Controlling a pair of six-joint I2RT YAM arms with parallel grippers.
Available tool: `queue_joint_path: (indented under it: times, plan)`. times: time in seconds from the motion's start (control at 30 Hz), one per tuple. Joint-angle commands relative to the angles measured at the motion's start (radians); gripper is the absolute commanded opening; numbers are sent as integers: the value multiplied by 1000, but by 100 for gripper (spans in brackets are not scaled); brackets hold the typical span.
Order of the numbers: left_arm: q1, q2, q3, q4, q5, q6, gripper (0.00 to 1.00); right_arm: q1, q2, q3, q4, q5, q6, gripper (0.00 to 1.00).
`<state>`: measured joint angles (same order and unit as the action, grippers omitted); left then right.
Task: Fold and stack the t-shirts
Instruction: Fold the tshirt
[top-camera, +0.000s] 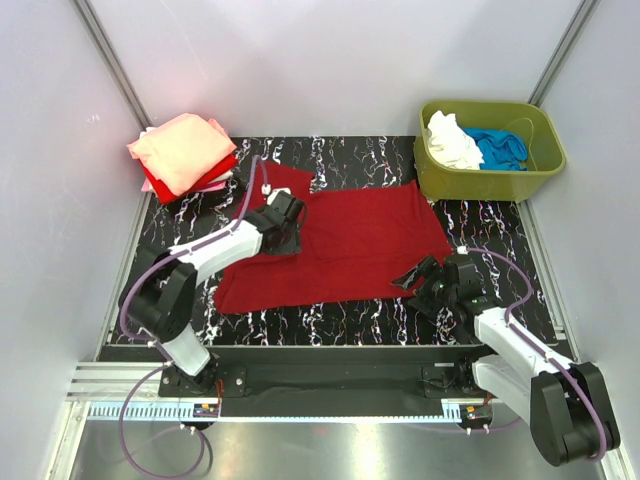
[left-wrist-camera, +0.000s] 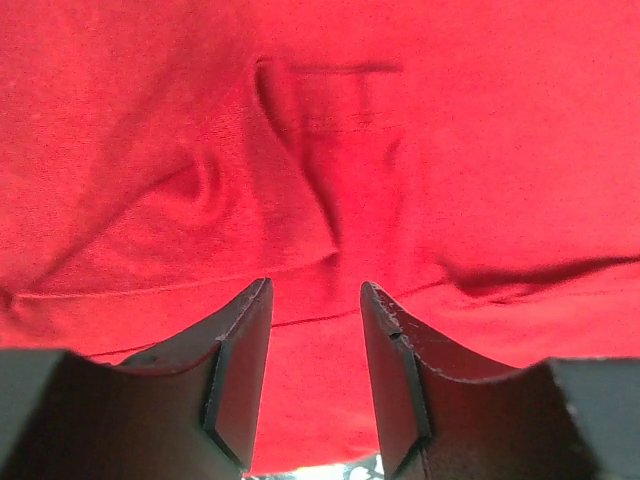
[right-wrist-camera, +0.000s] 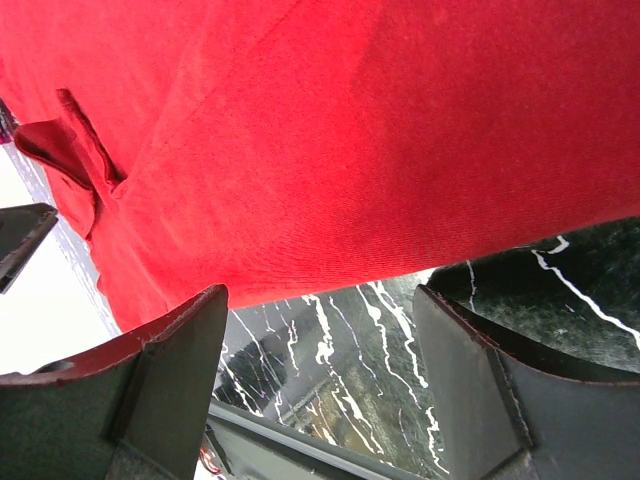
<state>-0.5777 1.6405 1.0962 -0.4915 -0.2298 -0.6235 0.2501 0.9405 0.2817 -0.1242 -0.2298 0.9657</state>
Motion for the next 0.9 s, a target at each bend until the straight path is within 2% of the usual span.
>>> queue_joint_path:
  times: [0.0, 0.43, 0.7, 0.87]
  plan:
    - [-31, 21, 22, -7, -117, 73, 48, 11, 14, 22, 28, -11, -2, 82]
    - [-85, 120, 60, -2, -190, 156, 60, 12, 38, 27, 38, -17, -5, 83]
    - [-86, 168, 108, -10, -247, 188, 59, 11, 49, 28, 43, -20, -4, 83]
    - [-83, 206, 143, -19, -258, 212, 53, 11, 60, 30, 46, -23, -5, 83]
